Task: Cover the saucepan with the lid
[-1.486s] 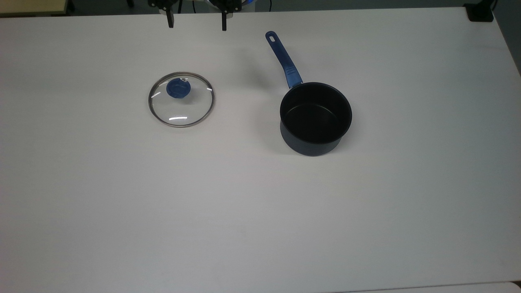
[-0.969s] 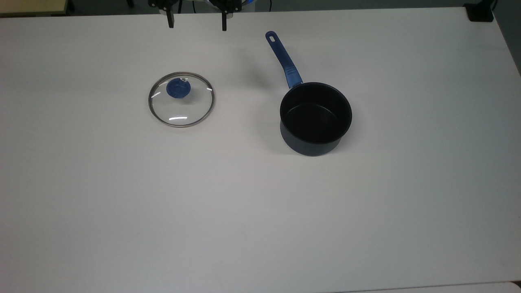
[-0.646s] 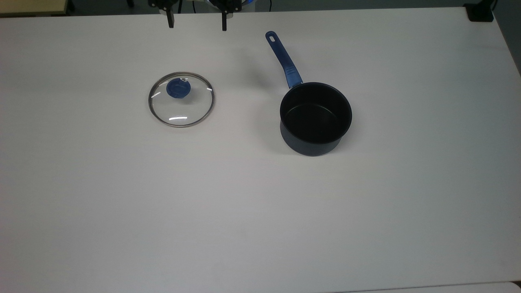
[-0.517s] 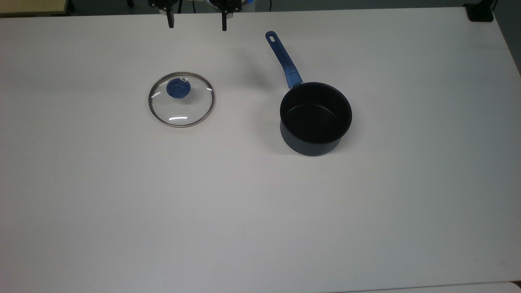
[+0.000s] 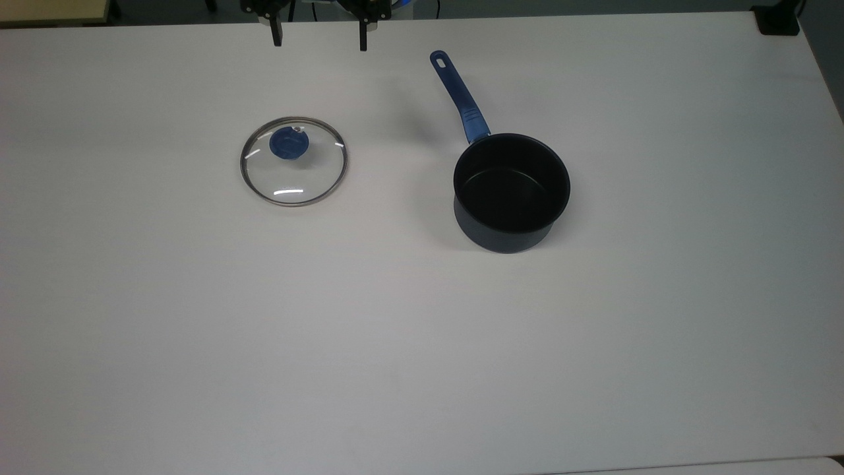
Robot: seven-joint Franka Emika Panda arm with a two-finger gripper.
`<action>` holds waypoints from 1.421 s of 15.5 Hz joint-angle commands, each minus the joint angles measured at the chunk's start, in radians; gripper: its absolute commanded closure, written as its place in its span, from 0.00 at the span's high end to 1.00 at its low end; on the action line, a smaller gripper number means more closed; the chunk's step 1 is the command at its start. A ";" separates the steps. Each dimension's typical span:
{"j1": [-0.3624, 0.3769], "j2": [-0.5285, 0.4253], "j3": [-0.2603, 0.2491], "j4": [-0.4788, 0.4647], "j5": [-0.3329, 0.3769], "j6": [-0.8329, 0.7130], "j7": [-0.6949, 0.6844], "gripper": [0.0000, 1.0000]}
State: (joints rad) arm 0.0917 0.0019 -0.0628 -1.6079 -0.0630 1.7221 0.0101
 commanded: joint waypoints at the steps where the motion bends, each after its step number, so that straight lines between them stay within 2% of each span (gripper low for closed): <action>1: -0.006 -0.033 -0.006 -0.032 0.003 -0.024 -0.111 1.00; 3: -0.032 -0.045 -0.008 -0.032 0.003 -0.079 -0.252 1.00; 5: -0.050 -0.045 -0.008 -0.035 -0.010 -0.133 -0.303 1.00; 7: -0.061 -0.042 -0.008 -0.070 -0.096 -0.164 -0.305 1.00; 9: -0.066 -0.042 -0.006 -0.137 -0.176 -0.139 -0.347 1.00; 12: -0.135 -0.037 -0.008 -0.204 -0.189 -0.063 -0.574 1.00; 13: -0.151 -0.037 -0.011 -0.213 -0.187 -0.058 -0.597 1.00; 15: -0.182 -0.034 -0.018 -0.236 -0.161 -0.039 -0.561 1.00; 18: -0.224 -0.046 -0.043 -0.372 -0.026 0.153 -0.355 1.00; 22: -0.210 -0.016 -0.045 -0.544 -0.017 0.492 -0.098 1.00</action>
State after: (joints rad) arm -0.1400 -0.0048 -0.1039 -2.0072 -0.0955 2.0015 -0.2654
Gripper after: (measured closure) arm 0.000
